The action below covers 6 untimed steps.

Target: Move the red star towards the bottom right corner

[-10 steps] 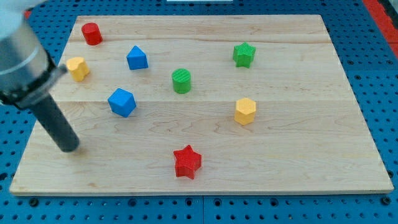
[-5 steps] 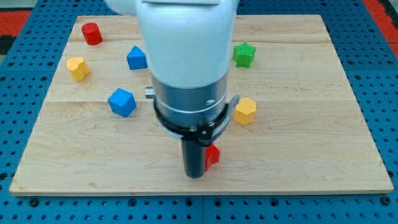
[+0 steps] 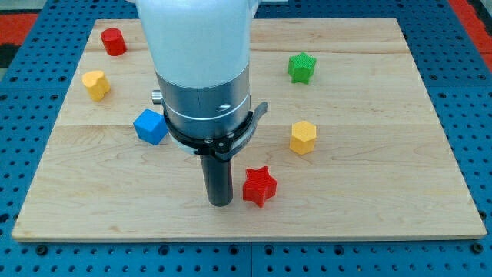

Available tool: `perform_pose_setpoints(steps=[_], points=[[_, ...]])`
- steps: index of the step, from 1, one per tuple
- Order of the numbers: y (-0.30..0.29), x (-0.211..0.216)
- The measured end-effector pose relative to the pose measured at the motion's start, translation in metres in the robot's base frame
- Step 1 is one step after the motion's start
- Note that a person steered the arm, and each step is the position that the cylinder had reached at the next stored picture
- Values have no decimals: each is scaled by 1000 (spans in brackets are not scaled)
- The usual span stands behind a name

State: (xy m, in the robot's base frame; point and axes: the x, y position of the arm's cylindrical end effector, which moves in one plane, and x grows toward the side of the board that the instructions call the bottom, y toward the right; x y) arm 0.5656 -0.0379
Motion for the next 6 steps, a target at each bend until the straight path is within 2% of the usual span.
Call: perform_pose_setpoints(steps=[3, 6], points=[[9, -19], [88, -19]])
